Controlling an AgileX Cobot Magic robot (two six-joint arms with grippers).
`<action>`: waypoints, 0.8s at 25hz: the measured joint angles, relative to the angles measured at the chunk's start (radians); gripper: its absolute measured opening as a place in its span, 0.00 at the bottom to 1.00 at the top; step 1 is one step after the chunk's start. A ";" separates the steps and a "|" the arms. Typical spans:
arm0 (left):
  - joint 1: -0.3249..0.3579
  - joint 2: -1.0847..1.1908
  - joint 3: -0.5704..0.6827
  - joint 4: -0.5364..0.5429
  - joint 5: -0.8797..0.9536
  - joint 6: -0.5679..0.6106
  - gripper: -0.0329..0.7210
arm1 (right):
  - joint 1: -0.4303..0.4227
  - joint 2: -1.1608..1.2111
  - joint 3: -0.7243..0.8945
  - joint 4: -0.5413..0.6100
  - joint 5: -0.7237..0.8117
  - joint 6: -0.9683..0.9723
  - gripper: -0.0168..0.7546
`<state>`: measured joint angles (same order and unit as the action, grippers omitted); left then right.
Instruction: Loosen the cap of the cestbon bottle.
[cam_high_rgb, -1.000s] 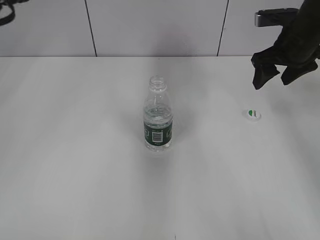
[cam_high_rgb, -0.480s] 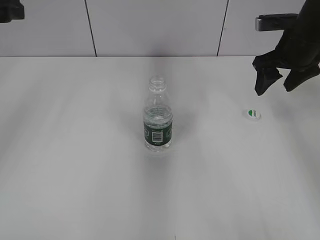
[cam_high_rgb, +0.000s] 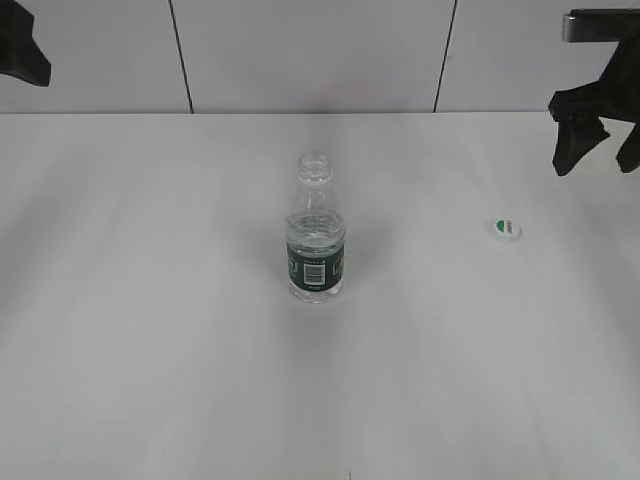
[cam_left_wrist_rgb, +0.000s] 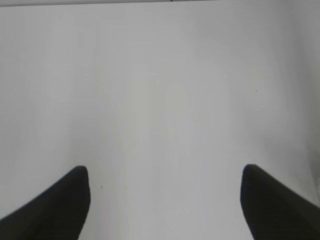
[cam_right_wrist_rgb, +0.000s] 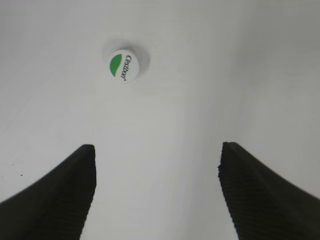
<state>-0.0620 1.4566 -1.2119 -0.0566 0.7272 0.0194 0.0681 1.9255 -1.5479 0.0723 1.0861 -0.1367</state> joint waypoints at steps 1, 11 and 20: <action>0.000 0.009 -0.010 -0.002 0.005 0.008 0.78 | -0.003 -0.004 0.000 -0.005 0.005 0.001 0.78; 0.000 -0.014 -0.093 0.057 0.126 0.021 0.78 | -0.004 -0.094 0.000 -0.026 0.001 0.004 0.78; 0.000 -0.255 -0.094 0.067 0.259 0.023 0.78 | -0.004 -0.173 0.000 -0.046 0.000 0.005 0.78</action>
<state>-0.0620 1.2015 -1.3062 0.0106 0.9860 0.0422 0.0638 1.7520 -1.5479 0.0264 1.0863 -0.1312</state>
